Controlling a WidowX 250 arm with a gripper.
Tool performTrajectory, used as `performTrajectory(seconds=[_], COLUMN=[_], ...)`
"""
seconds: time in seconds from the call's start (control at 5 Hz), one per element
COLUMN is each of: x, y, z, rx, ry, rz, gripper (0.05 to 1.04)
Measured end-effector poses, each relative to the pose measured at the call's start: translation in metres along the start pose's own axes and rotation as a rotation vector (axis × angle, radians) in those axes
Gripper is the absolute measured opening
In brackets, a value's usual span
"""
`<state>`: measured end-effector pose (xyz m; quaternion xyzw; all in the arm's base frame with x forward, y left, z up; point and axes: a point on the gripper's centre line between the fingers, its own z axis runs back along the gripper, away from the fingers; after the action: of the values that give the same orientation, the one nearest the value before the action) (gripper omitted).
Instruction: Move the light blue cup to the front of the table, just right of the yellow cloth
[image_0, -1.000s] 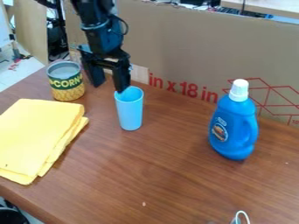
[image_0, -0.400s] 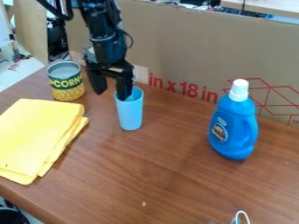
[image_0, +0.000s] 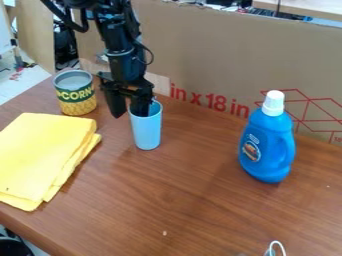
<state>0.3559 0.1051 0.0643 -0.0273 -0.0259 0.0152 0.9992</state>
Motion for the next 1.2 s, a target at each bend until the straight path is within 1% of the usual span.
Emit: performTrajectory(seconds=[0.2,0.4,0.6,0.8,1.0,1.2], x=[0.000,0.001,-0.002,-0.022,-0.056,-0.081], y=[-0.009,-0.016,-0.019,-0.021,-0.026,-0.034], z=[-0.001,0.000,0.017,0.039,0.059,0.054], rx=[-0.007,0.005,0.022,0.046,0.122,0.095], ry=[0.011,0.016,-0.017,-0.023,0.021,0.108], rz=[-0.028,-0.050,-0.051,-0.055,-0.062,-0.100], gripper=[0.388,0.169,0.094,0.092,0.092,0.092])
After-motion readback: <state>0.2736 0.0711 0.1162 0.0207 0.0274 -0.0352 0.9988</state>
